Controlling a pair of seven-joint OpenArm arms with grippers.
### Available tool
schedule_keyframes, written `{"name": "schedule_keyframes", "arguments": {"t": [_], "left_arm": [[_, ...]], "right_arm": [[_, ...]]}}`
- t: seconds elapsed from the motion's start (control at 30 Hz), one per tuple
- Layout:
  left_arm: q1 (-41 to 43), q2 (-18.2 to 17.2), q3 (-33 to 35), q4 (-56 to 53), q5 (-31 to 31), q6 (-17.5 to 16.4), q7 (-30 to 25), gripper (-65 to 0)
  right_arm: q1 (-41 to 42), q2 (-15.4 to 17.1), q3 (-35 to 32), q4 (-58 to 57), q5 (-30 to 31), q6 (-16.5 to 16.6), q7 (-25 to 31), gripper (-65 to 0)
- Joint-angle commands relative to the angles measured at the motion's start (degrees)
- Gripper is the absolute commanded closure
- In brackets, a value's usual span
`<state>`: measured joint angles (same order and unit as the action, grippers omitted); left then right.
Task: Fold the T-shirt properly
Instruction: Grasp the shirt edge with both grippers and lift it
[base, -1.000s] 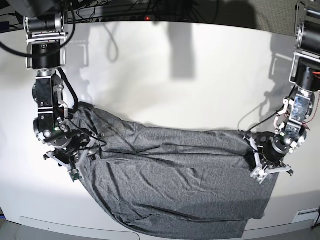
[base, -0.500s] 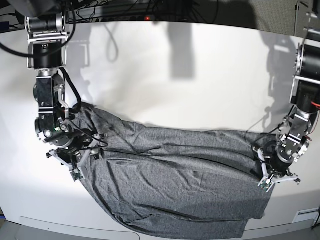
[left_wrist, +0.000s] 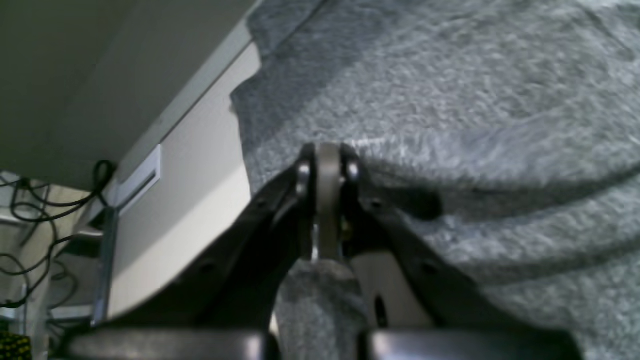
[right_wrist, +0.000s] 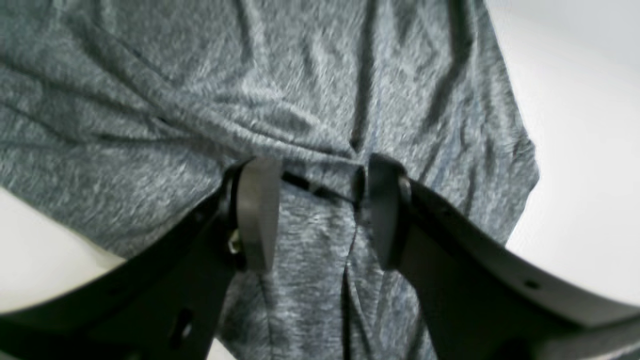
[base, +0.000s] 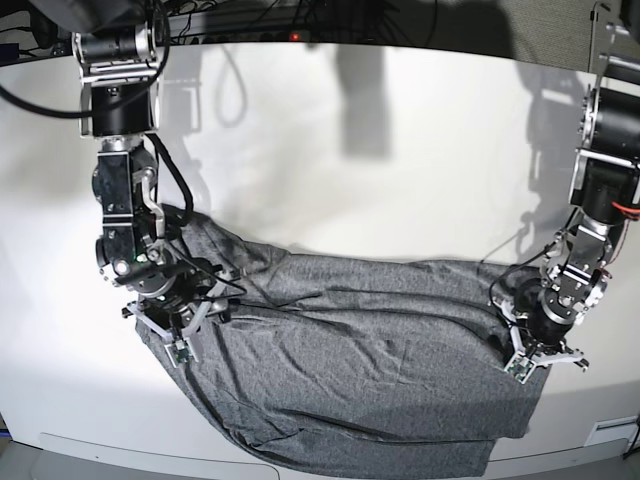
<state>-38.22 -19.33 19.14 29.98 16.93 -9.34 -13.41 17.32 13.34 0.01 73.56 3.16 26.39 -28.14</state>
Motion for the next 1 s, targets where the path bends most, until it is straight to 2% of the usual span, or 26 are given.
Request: {"name": "schedule_keyframes", "arguments": {"t": [0.0,0.27,0.33,0.4,0.7,0.73,0.87,0.97], "left_arm": [[-2.1,-0.6,-0.3,0.7,-0.4,1.1,-1.7,0.0],[-2.1,-0.7,-0.3,0.7,-0.5,1.1,-3.2,0.0],[-2.1,-0.7,-0.3,0.7,-0.5,1.1,-3.3,-10.0],[-2.1,-0.7,-0.3,0.7,-0.5,1.1,-3.2,-17.3],[-2.1,-0.7,-0.3,0.7,-1.2,1.0,-2.0,-18.7],[-2.1,-0.7,-0.3,0.7,-3.4,1.0,-1.2,-18.7],[-1.9,-0.9,-0.3,1.7,-19.7,1.0,5.8,-18.7],[-1.3,-1.6,-0.3,4.2,-27.8,0.5,12.1,-18.7]], "right_arm": [[1.6,0.5,0.3,1.0,0.1,-0.1,1.3,-29.1],[1.6,0.5,0.3,1.0,0.1,-0.1,1.3,-29.1],[1.6,0.5,0.3,1.0,0.1,-0.1,1.3,-29.1],[1.6,0.5,0.3,1.0,0.1,-0.1,1.3,-29.1],[1.6,0.5,0.3,1.0,0.2,-0.2,1.6,-29.1],[1.6,0.5,0.3,1.0,0.7,-0.2,2.0,-29.1],[1.5,0.5,0.3,1.0,6.1,-0.2,2.1,-29.1],[1.5,0.4,0.3,1.0,9.4,-0.2,1.3,-29.1]]}}
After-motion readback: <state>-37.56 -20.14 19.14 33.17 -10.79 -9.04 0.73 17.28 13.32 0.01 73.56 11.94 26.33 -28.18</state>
